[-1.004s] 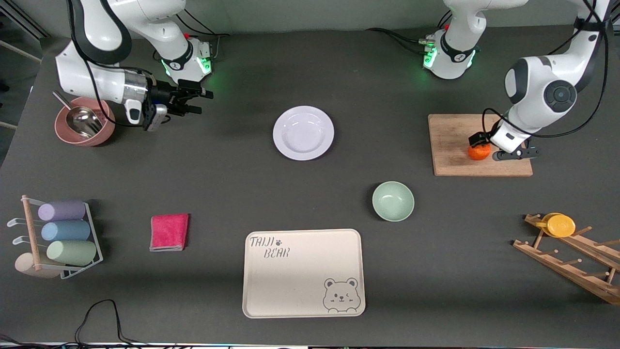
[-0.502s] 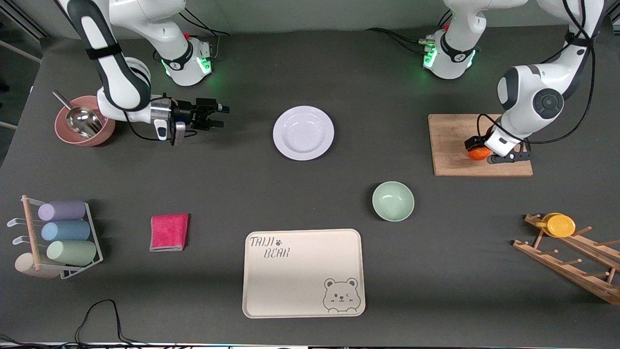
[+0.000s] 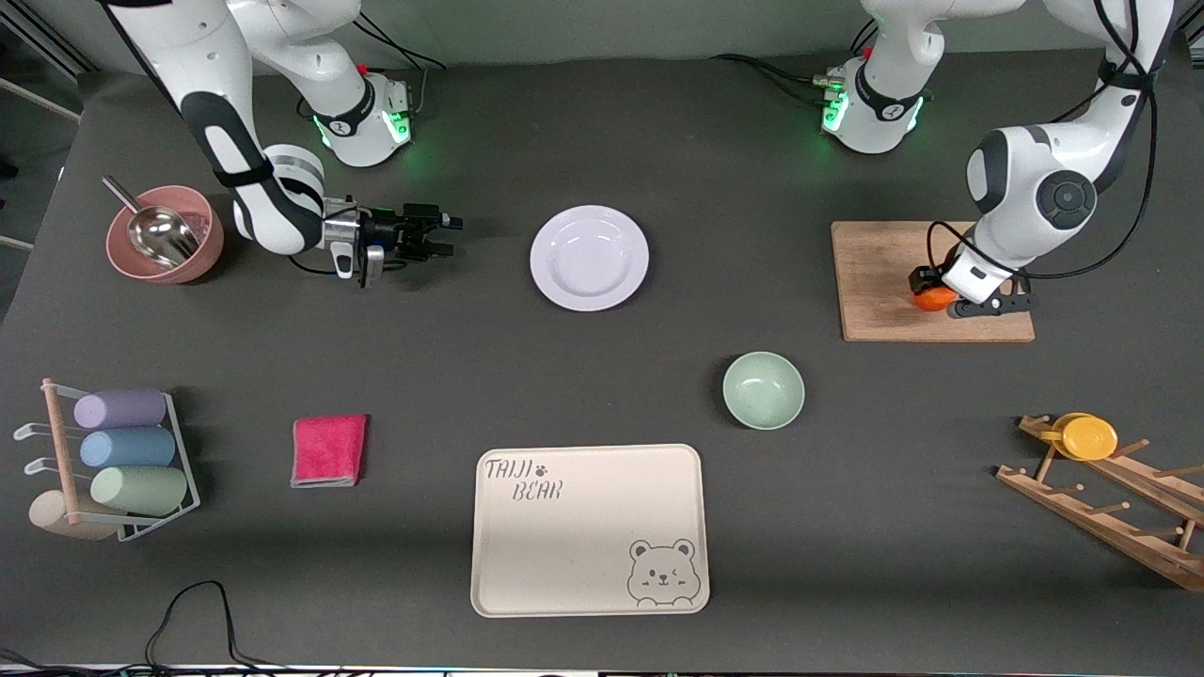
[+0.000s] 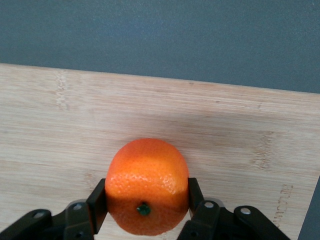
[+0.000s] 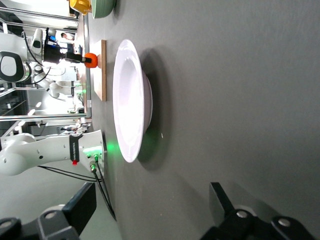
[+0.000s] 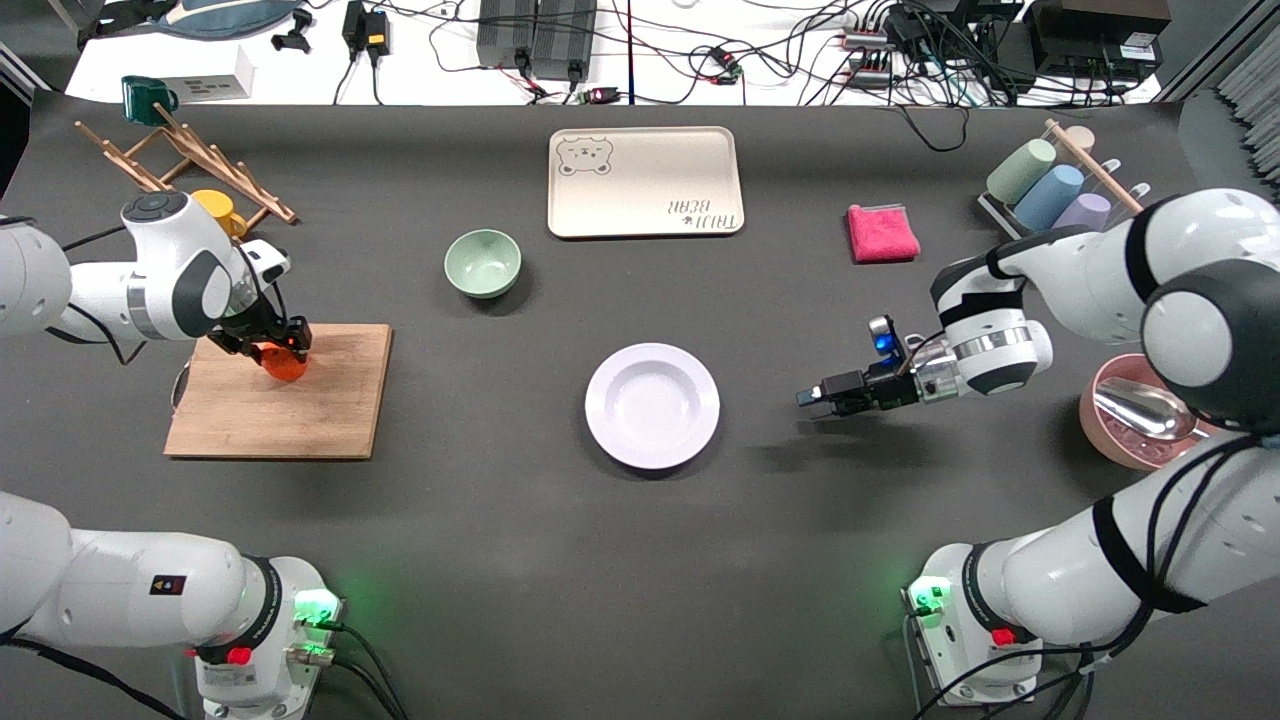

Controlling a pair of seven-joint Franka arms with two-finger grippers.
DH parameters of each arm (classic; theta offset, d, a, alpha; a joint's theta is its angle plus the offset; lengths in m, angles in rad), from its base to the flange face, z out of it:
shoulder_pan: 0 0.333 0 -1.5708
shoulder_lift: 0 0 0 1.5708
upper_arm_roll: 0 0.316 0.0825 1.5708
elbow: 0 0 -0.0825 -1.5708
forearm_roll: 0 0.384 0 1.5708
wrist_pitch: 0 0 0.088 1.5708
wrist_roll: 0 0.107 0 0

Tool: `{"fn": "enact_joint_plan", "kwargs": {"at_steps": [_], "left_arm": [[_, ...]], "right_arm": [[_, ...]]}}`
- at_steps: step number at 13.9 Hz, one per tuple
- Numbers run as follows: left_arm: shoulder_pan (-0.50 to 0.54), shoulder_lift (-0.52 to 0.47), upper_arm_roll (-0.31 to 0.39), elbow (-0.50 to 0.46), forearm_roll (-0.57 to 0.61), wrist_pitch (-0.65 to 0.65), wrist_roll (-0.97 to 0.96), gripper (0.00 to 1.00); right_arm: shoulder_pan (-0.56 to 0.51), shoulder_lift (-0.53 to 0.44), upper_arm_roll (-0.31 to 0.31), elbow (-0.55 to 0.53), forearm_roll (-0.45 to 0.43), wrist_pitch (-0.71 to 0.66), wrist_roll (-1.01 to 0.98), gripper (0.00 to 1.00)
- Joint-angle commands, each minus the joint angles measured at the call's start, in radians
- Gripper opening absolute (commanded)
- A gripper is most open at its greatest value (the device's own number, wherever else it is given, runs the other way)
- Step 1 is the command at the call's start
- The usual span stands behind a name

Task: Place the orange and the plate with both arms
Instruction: 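Grasp the orange with the left gripper while the right gripper nears the plate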

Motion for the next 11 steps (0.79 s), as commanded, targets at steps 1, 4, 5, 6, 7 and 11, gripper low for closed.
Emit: {"fn": "enact_joint_plan", "kwargs": {"at_steps": [1, 4, 5, 6, 7, 11], "left_arm": [[0.004, -0.009, -0.004, -0.008, 0.011, 0.010, -0.003, 0.00], [-0.005, -0.057, -0.004, 0.001, 0.011, -0.013, -0.005, 0.00], [-0.005, -0.083, -0.005, 0.022, 0.011, -0.061, -0.005, 0.00], [-0.007, -0.114, -0.007, 0.056, 0.011, -0.141, -0.002, 0.00], [-0.007, -0.143, -0.010, 0.097, 0.011, -0.227, 0.007, 0.00], [-0.008, -0.188, -0.010, 0.448, 0.014, -0.693, 0.013, 0.00]], "right_arm": [[0.004, 0.025, 0.000, 0.005, 0.031, -0.018, -0.038, 1.00], [0.002, 0.045, 0.000, 0.008, 0.031, -0.020, -0.041, 1.00], [0.002, 0.048, 0.000, 0.008, 0.031, -0.020, -0.041, 1.00], [0.002, 0.054, 0.000, 0.008, 0.033, -0.020, -0.040, 1.00], [0.001, 0.062, 0.000, 0.010, 0.033, -0.020, -0.040, 1.00], [0.001, 0.072, -0.001, 0.011, 0.033, -0.020, -0.023, 0.95]]}}
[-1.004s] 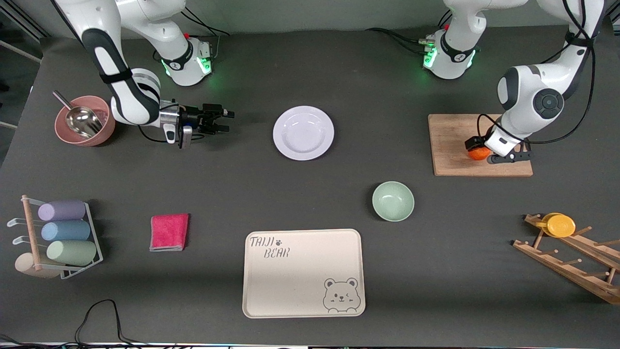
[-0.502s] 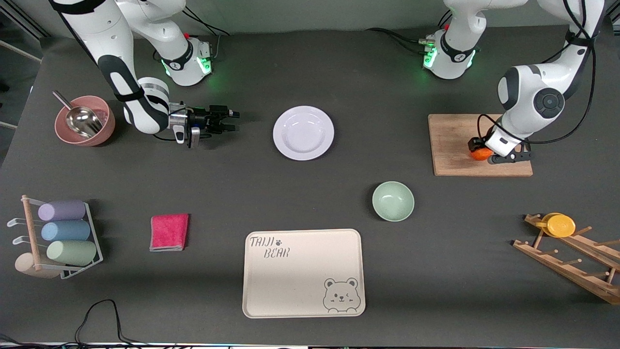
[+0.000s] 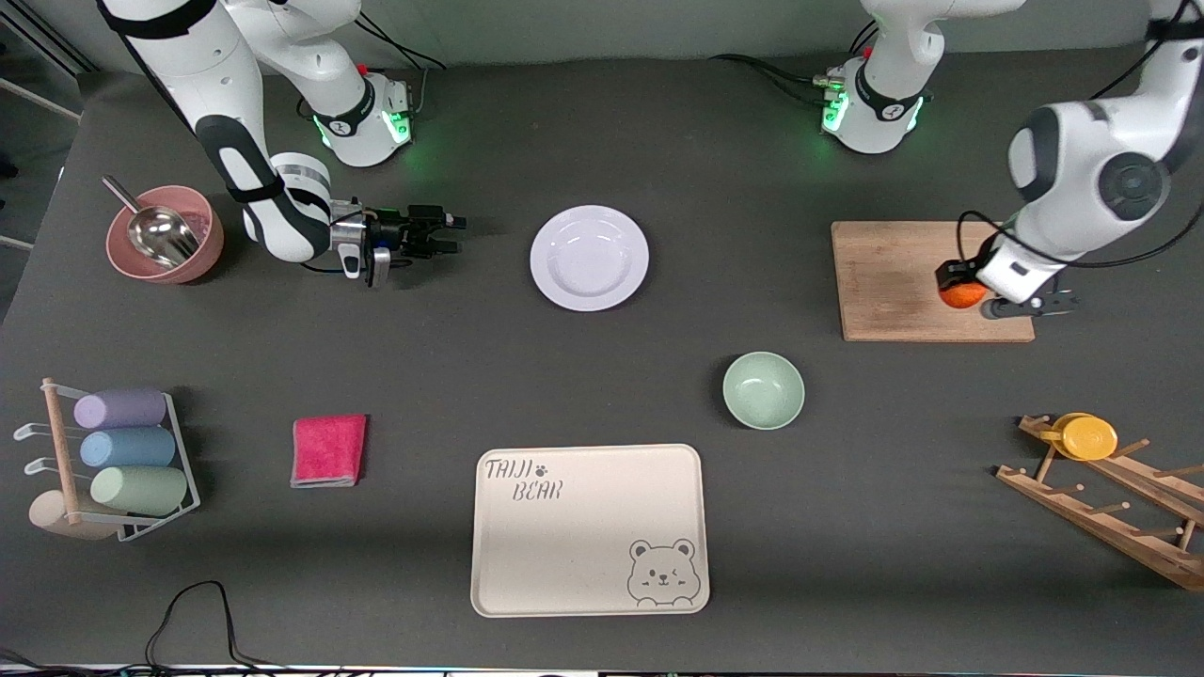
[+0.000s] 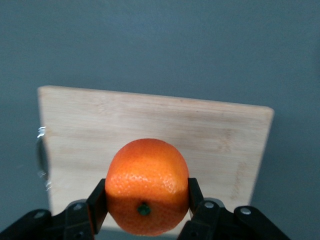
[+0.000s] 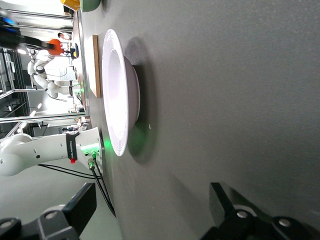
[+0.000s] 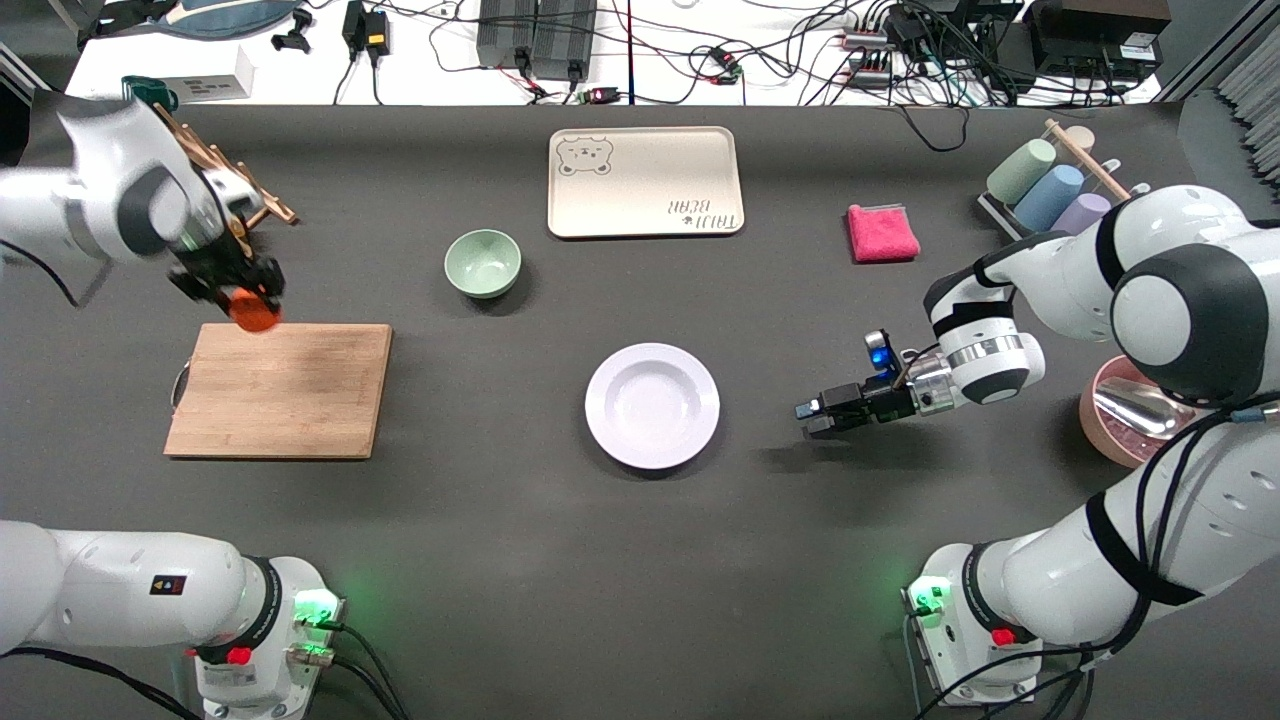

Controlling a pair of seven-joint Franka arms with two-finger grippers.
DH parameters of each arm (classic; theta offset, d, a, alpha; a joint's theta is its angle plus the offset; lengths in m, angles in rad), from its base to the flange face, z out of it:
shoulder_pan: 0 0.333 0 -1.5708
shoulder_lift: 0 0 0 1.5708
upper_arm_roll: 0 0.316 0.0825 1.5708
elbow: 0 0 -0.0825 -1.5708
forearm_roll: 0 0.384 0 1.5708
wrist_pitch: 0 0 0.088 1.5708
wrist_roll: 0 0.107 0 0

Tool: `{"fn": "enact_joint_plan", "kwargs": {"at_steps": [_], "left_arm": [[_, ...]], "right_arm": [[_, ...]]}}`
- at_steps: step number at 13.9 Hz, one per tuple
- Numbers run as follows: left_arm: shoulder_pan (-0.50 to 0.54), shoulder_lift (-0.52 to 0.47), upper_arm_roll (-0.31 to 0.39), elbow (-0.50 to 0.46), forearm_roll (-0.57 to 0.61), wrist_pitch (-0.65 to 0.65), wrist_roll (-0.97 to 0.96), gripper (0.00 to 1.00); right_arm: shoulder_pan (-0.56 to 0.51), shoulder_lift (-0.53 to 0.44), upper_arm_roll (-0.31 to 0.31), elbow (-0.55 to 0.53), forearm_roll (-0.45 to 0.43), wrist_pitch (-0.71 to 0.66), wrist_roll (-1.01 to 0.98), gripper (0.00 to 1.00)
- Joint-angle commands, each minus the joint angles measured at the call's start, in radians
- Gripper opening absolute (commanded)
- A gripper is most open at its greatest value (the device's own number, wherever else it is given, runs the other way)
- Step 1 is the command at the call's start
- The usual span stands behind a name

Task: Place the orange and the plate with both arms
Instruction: 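Lift the orange off the cutting board with the left gripper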

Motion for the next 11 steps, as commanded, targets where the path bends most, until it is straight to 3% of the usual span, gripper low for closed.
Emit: {"fn": "enact_joint_plan", "kwargs": {"at_steps": [1, 4, 6, 8, 11], "left_arm": [[-0.007, -0.014, 0.004, 0.276, 0.012, -0.295, 0.016, 0.00], [-0.013, 0.006, -0.001, 0.517, 0.005, -0.498, 0.015, 0.00], [-0.019, 0.018, -0.005, 0.617, 0.000, -0.584, 0.015, 0.00], [-0.021, 0.024, -0.005, 0.667, -0.003, -0.630, 0.015, 0.00], [-0.019, 0.018, -0.026, 0.667, -0.007, -0.641, 0.003, 0.00]], "right_arm": [[0.001, 0.013, -0.001, 0.002, 0.028, -0.015, -0.014, 0.88], [0.001, 0.013, -0.001, 0.007, 0.028, -0.015, -0.014, 0.65], [0.001, 0.013, -0.001, 0.007, 0.028, -0.015, -0.014, 0.54], [0.001, 0.012, -0.003, 0.008, 0.028, -0.015, -0.014, 0.51], [0.001, 0.012, -0.003, 0.008, 0.028, -0.015, -0.015, 0.47]]}}
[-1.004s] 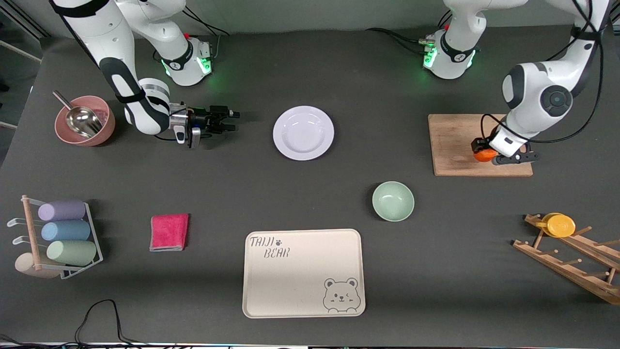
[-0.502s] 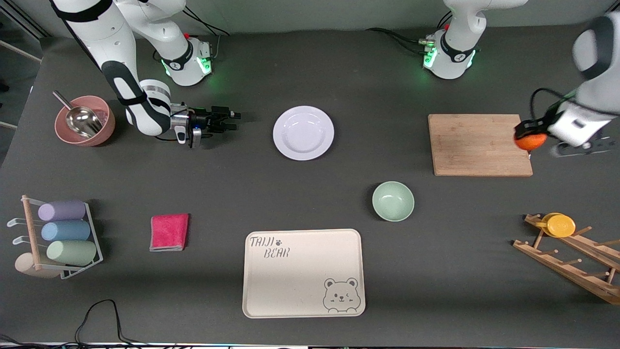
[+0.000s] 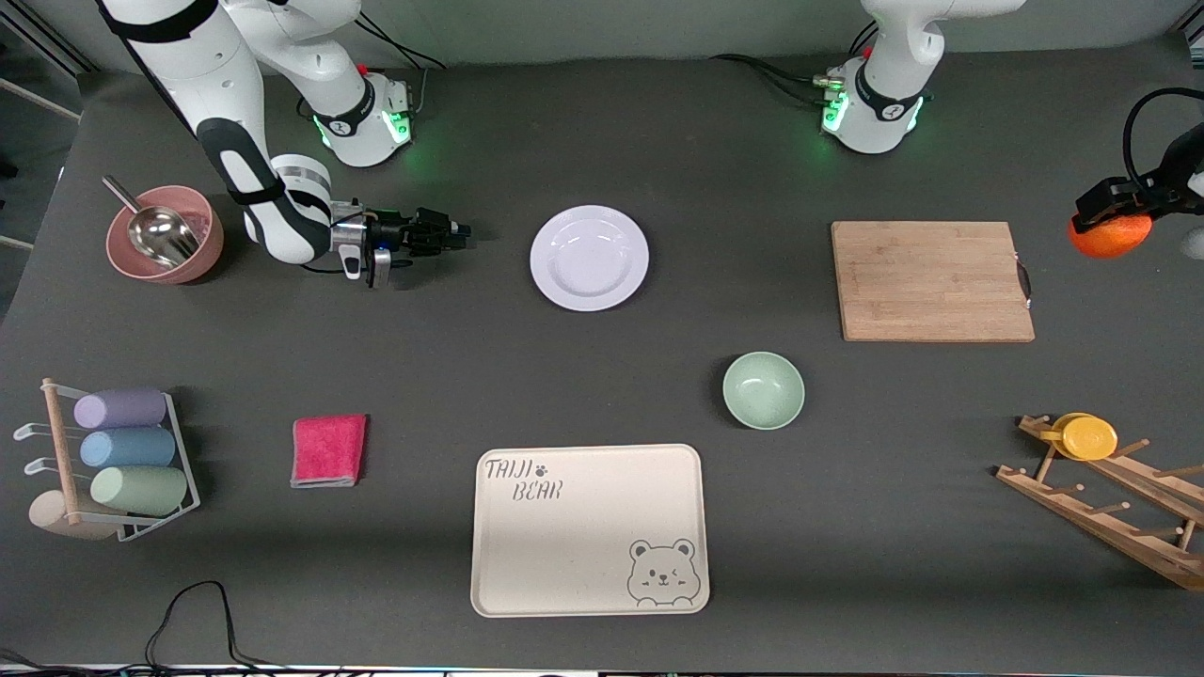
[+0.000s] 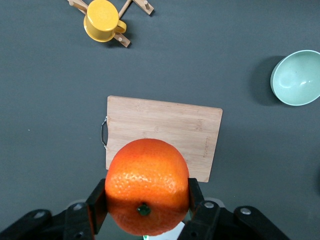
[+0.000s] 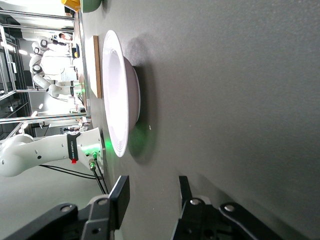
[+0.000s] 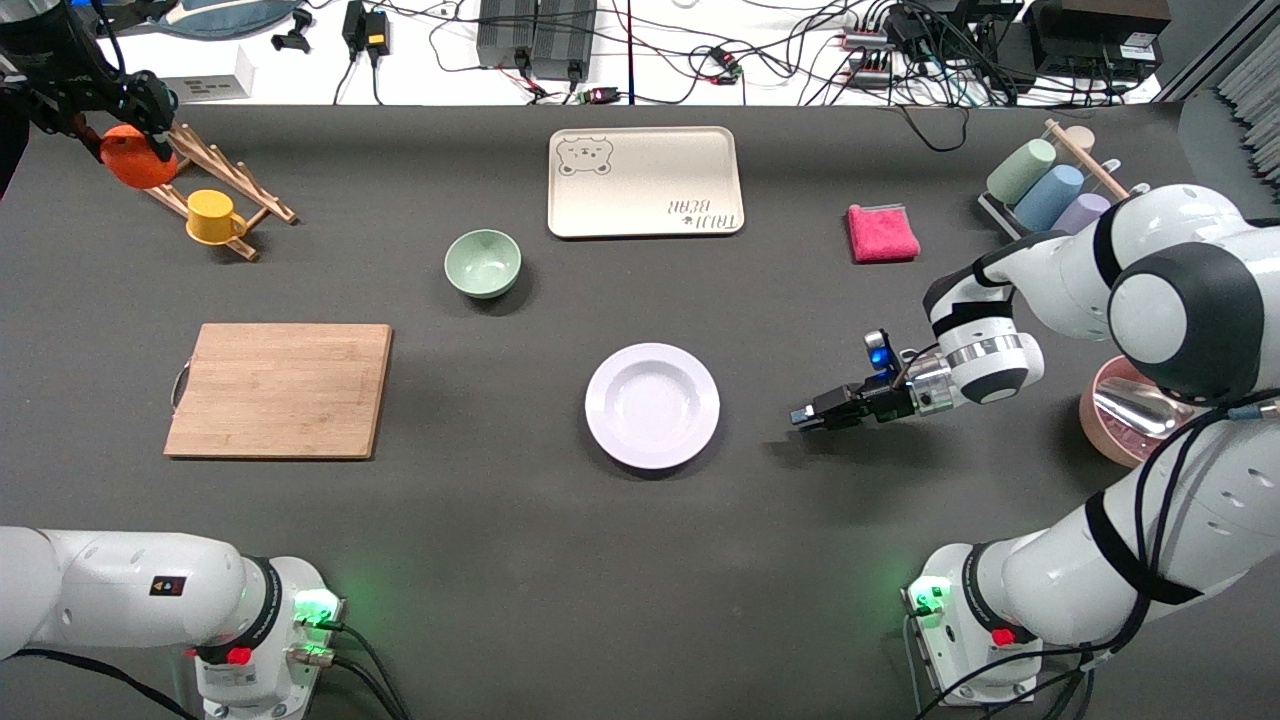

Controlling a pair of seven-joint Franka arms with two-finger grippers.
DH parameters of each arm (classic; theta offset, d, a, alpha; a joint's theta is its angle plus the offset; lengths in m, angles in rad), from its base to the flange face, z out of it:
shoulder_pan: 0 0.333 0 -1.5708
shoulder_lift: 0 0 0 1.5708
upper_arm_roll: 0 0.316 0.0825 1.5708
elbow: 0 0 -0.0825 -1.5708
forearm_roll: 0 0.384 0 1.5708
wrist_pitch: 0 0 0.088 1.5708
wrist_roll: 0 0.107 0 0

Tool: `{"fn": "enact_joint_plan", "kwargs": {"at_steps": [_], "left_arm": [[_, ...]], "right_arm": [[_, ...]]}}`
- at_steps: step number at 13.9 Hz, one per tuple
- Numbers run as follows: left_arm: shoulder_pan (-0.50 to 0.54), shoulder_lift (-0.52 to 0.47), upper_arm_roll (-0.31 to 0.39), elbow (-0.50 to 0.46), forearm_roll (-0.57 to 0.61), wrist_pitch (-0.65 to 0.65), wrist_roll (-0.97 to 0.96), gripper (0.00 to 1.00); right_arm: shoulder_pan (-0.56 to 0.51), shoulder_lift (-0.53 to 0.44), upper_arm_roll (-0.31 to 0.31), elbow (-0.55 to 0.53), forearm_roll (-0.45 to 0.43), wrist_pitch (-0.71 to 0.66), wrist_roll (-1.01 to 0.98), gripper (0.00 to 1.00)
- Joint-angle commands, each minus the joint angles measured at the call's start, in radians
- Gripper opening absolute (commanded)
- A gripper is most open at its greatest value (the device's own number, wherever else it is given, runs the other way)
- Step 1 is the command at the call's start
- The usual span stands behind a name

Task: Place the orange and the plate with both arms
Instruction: 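Lift the orange off the cutting board with the left gripper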

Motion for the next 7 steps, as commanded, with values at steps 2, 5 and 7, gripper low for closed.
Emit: {"fn": "enact_joint_plan", "kwargs": {"at_steps": [2, 5, 7], "left_arm": [[-0.009, 0.016, -0.046, 0.039, -0.044, -0.048, -0.039, 0.00], [-0.009, 0.019, -0.182, 0.042, -0.092, -0.045, -0.229, 0.00], [-0.013, 0.028, -0.291, 0.044, -0.119, -0.023, -0.378, 0.00]], "right_arm": [[0.002, 0.009, -0.002, 0.004, 0.026, -0.009, -0.017, 0.47], [0.002, 0.023, -0.002, 0.011, 0.026, -0.009, -0.031, 0.47], [0.000, 0.032, -0.002, 0.015, 0.026, -0.009, -0.034, 0.47]]}}
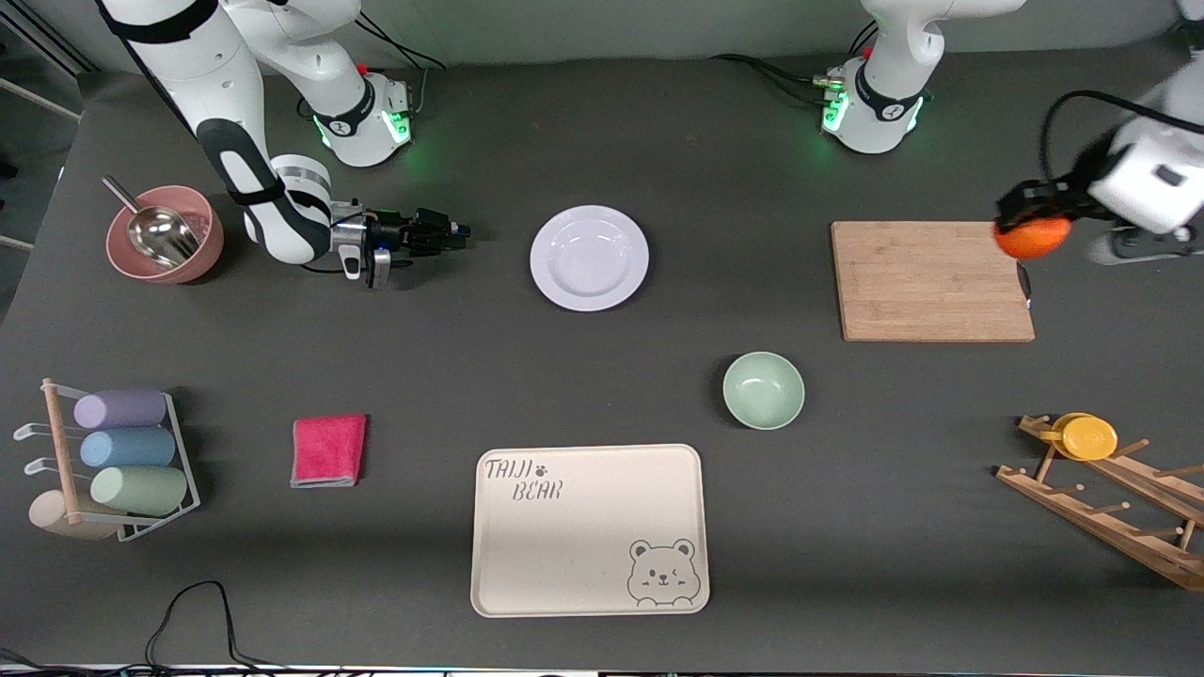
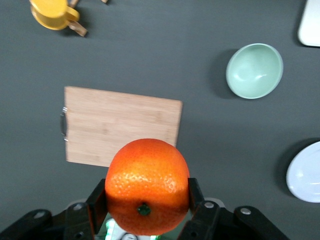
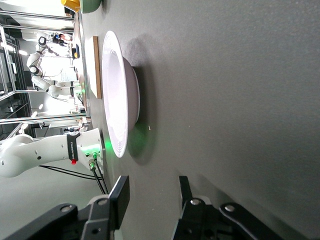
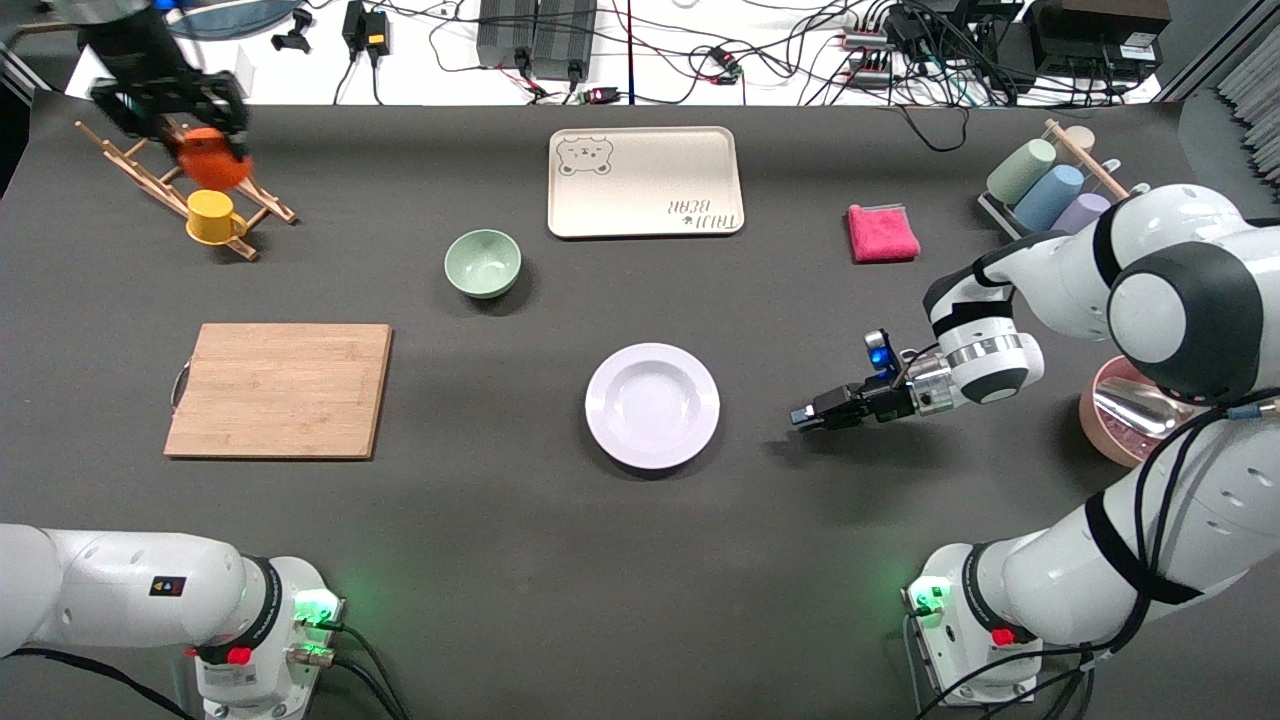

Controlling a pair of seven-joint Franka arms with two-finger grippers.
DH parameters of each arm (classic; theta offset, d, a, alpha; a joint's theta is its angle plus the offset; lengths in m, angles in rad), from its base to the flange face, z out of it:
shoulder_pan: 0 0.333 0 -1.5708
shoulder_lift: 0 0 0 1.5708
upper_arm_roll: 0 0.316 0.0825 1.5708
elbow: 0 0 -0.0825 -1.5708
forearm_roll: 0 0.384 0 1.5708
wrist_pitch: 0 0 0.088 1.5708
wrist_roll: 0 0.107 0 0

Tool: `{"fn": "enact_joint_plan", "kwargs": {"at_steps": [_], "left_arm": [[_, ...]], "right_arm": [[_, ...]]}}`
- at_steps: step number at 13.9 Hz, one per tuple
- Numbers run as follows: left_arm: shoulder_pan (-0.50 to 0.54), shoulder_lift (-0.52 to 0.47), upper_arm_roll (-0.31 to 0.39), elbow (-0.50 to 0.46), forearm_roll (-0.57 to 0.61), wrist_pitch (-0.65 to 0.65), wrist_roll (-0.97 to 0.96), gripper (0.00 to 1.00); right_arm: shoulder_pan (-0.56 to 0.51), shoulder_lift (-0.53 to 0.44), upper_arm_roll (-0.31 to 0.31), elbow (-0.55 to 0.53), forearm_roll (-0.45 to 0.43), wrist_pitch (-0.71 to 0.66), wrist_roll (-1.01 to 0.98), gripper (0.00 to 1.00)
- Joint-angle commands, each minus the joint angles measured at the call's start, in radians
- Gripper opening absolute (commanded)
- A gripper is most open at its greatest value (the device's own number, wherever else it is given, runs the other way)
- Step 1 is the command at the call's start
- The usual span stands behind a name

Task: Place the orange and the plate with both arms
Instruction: 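Carry the orange over the white plate and lower it with the left gripper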

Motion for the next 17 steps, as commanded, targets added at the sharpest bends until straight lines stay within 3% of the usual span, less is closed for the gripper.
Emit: {"fn": "enact_joint_plan", "kwargs": {"at_steps": [1, 4, 6, 9, 14, 17], "left_arm": [[-0.006, 0.034, -0.141, 0.035, -0.042, 0.020, -0.198, 0.00], [-0.029, 0.102, -0.297, 0.047, -0.050, 0.117, -0.436, 0.00], [-0.035, 0.199, -0.398, 0.095, -0.046, 0.171, -0.567, 0.00], [-0.076, 0.322, -0.503, 0.118, -0.014, 0.283, -0.729, 0.00], [-0.250, 0.483, -0.517, 0.097, 0.121, 0.430, -0.895, 0.00], [-0.326, 0.567, -0.517, 0.034, 0.178, 0.597, -1.007, 0.00]], "right_arm": [[0.001, 0.029, -0.002, 0.012, 0.026, -0.009, -0.034, 0.47], [0.000, 0.048, -0.003, 0.021, 0.026, -0.009, -0.066, 0.47], [-0.003, 0.068, -0.005, 0.029, 0.026, -0.010, -0.095, 0.47], [-0.005, 0.079, -0.005, 0.035, 0.028, -0.010, -0.098, 0.47], [-0.006, 0.106, -0.006, 0.051, 0.032, -0.055, -0.123, 0.47], [-0.006, 0.106, -0.006, 0.052, 0.032, -0.055, -0.124, 0.47]]}}
